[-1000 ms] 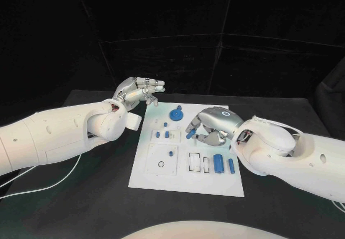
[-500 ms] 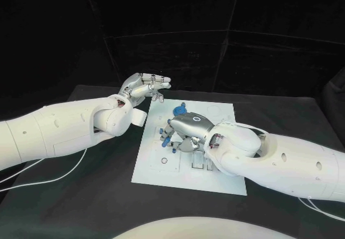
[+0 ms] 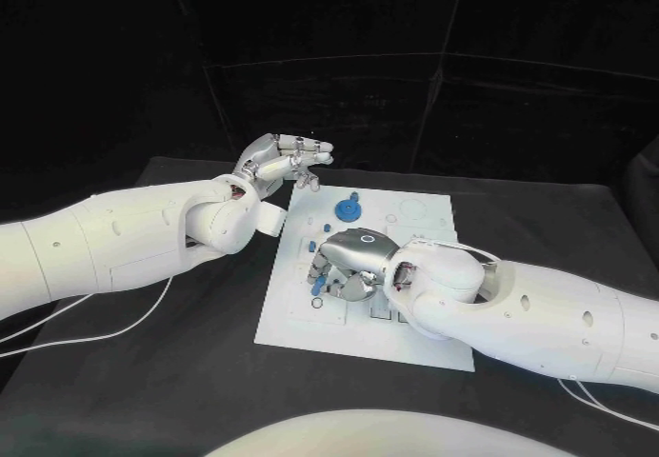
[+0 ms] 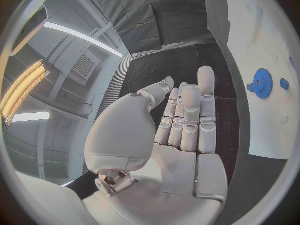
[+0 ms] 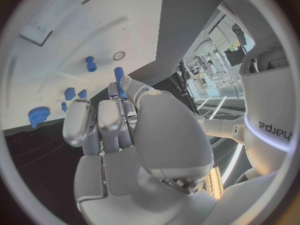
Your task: Assemble the parts on the task board
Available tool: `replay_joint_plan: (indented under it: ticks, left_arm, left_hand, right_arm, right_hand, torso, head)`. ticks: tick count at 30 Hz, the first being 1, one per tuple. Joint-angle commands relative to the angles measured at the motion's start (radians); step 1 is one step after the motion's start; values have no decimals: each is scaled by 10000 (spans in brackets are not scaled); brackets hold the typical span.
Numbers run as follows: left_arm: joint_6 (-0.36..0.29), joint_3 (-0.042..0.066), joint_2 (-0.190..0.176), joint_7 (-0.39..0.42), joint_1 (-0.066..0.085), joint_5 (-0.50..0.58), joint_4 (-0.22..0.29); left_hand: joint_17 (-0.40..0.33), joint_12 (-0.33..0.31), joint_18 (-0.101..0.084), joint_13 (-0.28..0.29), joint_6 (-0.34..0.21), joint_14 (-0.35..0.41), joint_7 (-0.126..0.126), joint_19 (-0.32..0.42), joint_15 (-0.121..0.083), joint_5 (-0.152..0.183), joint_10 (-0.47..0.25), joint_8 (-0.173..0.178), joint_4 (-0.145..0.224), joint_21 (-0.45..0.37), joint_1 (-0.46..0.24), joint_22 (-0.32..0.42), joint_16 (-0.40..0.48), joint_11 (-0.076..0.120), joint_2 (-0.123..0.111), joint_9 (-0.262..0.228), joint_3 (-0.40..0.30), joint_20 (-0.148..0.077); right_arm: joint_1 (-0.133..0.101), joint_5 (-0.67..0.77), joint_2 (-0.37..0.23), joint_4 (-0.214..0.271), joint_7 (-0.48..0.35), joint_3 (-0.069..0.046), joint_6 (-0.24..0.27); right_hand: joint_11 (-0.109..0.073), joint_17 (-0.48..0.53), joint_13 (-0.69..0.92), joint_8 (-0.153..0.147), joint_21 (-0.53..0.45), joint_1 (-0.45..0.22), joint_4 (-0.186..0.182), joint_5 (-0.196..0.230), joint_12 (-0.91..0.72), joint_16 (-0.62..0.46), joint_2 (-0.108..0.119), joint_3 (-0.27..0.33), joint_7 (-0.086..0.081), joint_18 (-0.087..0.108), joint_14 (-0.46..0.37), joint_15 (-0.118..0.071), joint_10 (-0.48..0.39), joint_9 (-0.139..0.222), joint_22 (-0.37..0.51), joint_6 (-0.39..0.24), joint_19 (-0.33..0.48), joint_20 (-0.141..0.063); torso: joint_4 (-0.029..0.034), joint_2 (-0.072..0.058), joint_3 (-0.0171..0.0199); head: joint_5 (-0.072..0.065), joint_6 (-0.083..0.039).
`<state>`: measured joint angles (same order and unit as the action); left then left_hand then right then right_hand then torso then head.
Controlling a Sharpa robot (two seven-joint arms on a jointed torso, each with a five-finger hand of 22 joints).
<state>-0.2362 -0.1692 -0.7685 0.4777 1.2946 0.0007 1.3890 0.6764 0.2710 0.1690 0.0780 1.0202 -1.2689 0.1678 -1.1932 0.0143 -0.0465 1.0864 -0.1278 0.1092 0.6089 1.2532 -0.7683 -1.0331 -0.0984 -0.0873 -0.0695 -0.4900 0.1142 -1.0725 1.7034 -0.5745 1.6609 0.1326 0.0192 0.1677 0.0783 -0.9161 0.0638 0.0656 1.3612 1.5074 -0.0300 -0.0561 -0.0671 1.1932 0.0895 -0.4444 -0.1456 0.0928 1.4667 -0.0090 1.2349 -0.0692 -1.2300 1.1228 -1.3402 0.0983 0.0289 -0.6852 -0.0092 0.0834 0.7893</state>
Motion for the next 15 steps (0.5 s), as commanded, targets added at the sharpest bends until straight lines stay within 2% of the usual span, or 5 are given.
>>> replay_joint_plan:
  ticks: [1, 10, 15]
  left_arm:
    - [115, 10, 16, 50, 21, 28, -11]
    - [128, 10, 49, 43, 22, 28, -49]
    - [134, 10, 65, 42, 21, 28, -70]
  left_hand:
    - [-11, 54, 138, 14, -19, 75, 57, 41, 8, -40, -23, -51, -15, -67, -2, 11, 45, -20, 72, 14, 53, 9]
    - [-11, 54, 138, 14, -19, 75, 57, 41, 8, -40, -23, -51, -15, -67, -2, 11, 45, -20, 72, 14, 53, 9]
    - [-28, 69, 139, 14, -22, 79, 61, 36, 8, -39, -35, -54, -6, -87, 15, 29, 46, -23, 86, 15, 70, 10]
  right_arm:
    - [-2, 115, 25, -1, -95, 0, -395]
    - [42, 140, 62, -32, -93, 7, -571]
    - [79, 186, 116, -98, -95, 16, -590]
  right_hand:
    - [-9, 11, 9, -16, 1, -53, 18, -67, 38, 18, -1, -75, -30, -107, 40, 24, 19, 7, 16, -19, 13, 23]
    - [-9, 11, 9, -16, 1, -53, 18, -67, 38, 18, -1, -75, -30, -107, 40, 24, 19, 7, 16, -19, 13, 23]
    - [-8, 13, 11, -8, 3, -67, 31, -72, 33, 19, 4, -92, -32, -107, 37, 25, 25, 4, 13, -12, 15, 25]
  torso:
    - [-7, -3, 4]
    - [1, -6, 0]
    - [0, 2, 0]
  head:
    - [18, 16]
    - [29, 75]
    - [47, 61]
